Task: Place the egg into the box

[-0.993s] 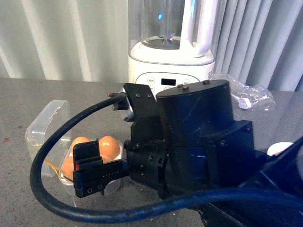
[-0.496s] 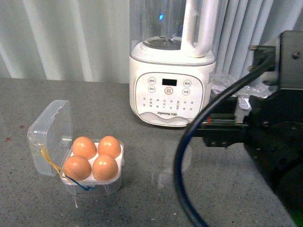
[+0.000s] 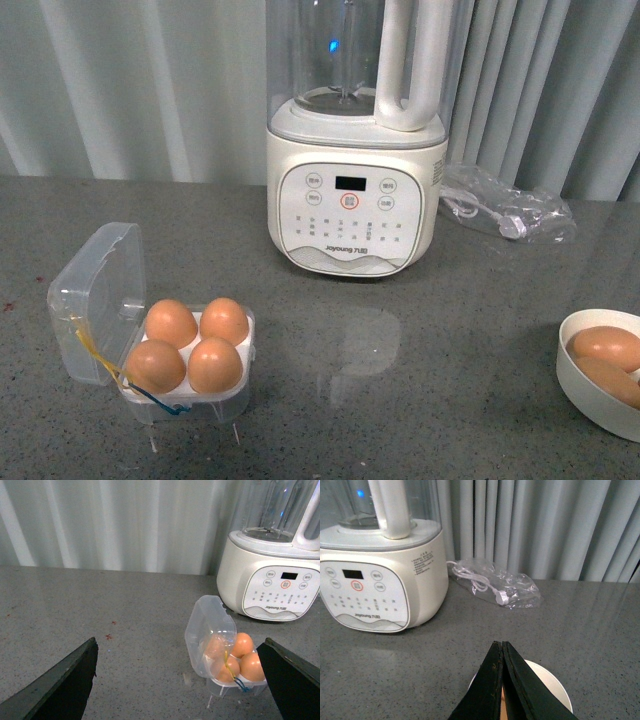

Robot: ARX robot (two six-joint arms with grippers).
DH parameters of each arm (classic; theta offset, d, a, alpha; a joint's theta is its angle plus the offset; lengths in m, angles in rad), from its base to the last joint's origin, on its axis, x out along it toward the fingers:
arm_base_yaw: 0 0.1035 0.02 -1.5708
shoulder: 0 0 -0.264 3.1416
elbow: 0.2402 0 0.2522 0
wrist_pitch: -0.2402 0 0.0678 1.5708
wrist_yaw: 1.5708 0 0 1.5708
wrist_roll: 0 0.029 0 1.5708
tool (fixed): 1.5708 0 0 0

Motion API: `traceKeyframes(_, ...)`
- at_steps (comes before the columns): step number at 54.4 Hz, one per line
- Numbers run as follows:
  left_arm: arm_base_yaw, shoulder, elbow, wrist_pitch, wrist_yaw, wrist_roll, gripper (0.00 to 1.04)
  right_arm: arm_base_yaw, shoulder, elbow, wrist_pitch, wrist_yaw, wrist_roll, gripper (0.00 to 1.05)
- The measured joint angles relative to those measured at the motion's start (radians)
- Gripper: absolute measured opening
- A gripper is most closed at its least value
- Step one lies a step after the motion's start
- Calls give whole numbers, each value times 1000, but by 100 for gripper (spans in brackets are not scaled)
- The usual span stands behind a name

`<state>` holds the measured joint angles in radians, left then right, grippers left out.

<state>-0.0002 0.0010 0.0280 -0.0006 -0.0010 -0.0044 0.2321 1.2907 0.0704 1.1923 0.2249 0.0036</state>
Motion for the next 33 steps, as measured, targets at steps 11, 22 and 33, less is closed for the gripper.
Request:
traceKeyframes(11,0,0,0,0,0,0,98,-68,-231,-38,-203,-64,0,3)
traceKeyframes(22,0,0,0,0,0,0,98,-120,-498,-48,-436,-121,0,3)
traceKeyframes(33,0,0,0,0,0,0,98,-220,-649,-64,-568,-218,0,3)
